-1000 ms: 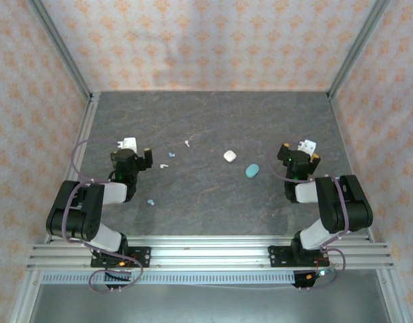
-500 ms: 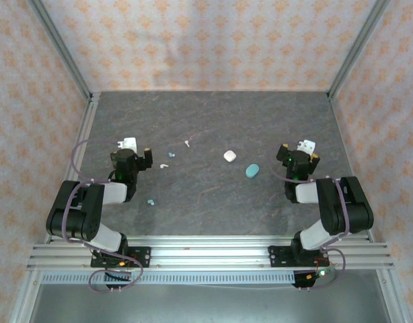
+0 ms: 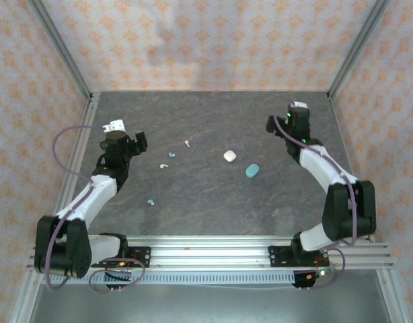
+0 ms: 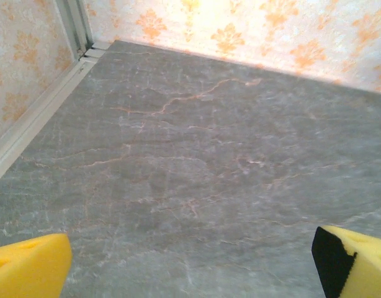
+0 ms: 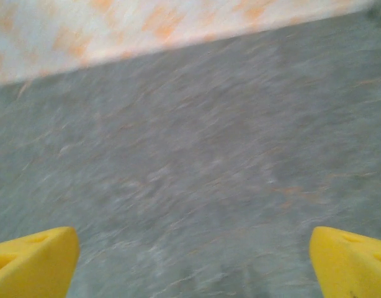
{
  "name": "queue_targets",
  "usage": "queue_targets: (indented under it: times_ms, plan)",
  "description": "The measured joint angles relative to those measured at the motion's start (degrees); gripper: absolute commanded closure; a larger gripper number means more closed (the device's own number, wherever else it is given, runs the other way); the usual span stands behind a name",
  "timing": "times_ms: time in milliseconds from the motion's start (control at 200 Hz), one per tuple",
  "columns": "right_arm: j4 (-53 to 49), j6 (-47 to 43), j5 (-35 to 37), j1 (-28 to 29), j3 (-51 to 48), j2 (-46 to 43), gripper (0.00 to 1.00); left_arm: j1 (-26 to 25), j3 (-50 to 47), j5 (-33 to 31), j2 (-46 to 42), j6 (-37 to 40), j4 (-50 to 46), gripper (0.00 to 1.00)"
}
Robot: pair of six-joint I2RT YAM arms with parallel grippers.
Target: Insert wireless bluetooth earbuds into charging case
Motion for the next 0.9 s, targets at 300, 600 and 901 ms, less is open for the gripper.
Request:
queue_targets:
  times_ms: [300, 600, 901]
  plan:
    - [-25.0, -3.9, -5.8, 13.2, 18.3, 19.5, 0.08, -11.9, 0.6, 3.7, -2.7, -9.0, -17.2, 0.00]
    - [-34.3, -6.8, -6.8, 17.8, 27.7, 27.0, 0.16, -25.9, -5.1, 8.2, -2.5, -13.0, -17.5, 0.02]
    - [-38.6, -8.6, -7.5, 18.3, 31.3, 32.1, 0.24, -25.9, -5.1, 11.4, -2.5, -11.9, -16.6, 0.07]
